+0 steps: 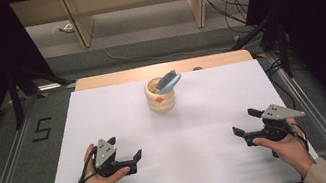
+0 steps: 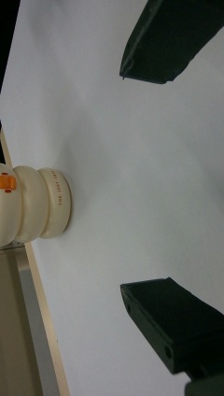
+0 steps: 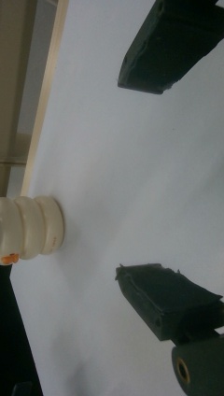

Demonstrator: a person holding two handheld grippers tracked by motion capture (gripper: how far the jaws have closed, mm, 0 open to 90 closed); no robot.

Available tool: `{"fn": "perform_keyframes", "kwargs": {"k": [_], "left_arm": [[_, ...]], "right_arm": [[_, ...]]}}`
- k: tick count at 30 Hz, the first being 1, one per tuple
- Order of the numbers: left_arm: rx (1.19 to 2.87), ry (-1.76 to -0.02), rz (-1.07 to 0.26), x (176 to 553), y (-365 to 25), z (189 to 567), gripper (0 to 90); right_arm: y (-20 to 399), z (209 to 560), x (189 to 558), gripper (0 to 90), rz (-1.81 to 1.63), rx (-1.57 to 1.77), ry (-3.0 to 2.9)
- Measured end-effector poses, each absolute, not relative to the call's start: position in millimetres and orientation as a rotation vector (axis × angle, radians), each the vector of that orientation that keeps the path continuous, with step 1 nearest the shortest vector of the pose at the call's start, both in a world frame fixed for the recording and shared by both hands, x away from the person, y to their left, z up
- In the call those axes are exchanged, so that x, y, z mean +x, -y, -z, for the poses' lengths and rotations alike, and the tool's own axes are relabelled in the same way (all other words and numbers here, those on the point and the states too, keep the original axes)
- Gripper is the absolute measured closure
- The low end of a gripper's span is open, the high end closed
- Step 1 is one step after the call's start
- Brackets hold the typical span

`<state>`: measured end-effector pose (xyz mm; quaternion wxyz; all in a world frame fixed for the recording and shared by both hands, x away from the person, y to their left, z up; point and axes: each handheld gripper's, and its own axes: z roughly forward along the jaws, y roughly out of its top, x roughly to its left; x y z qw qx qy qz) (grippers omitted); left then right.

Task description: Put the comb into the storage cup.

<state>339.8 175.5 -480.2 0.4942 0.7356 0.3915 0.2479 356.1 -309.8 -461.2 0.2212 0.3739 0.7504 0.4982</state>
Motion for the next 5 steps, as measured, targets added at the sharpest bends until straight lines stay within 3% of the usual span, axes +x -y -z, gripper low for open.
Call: {"fn": "perform_keyframes", "kwargs": {"k": [5], "left_arm": [[1.783,-0.949,-0.599,340.4,-173.5,479.5,0.0]], "right_arm": [[311.8,460.3,357.1,9.7,-1.387,1.043,-2.057]]}}
